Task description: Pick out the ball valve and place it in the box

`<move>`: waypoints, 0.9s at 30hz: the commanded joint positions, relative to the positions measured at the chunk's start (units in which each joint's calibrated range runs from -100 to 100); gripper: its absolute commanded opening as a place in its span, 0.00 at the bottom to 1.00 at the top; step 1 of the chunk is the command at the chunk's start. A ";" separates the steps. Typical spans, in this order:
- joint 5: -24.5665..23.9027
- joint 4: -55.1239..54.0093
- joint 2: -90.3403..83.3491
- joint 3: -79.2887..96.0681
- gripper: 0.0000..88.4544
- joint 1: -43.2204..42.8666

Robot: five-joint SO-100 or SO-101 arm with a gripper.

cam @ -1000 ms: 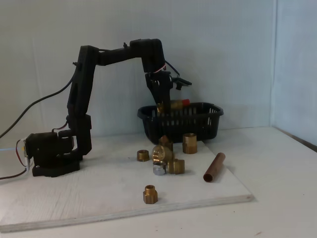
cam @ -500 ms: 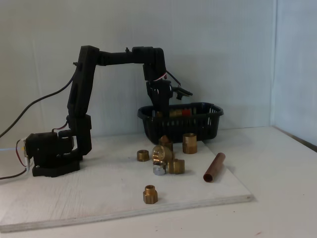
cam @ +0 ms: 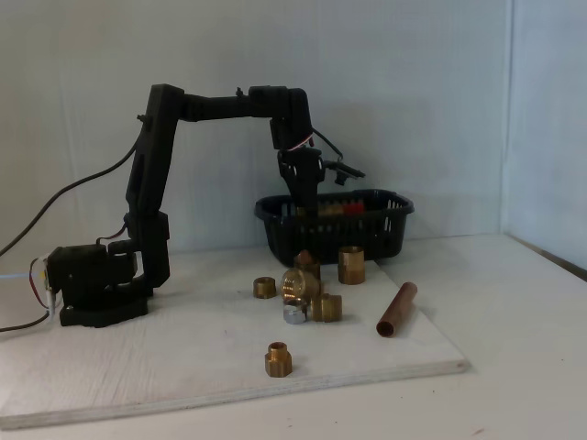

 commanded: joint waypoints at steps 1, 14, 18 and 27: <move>-0.23 -4.07 -1.34 1.57 0.04 -0.02; -0.13 -11.13 -2.27 8.25 0.04 -0.16; 0.02 -11.13 -2.27 8.34 0.05 -0.16; -0.18 -11.13 -2.27 8.43 0.35 -0.68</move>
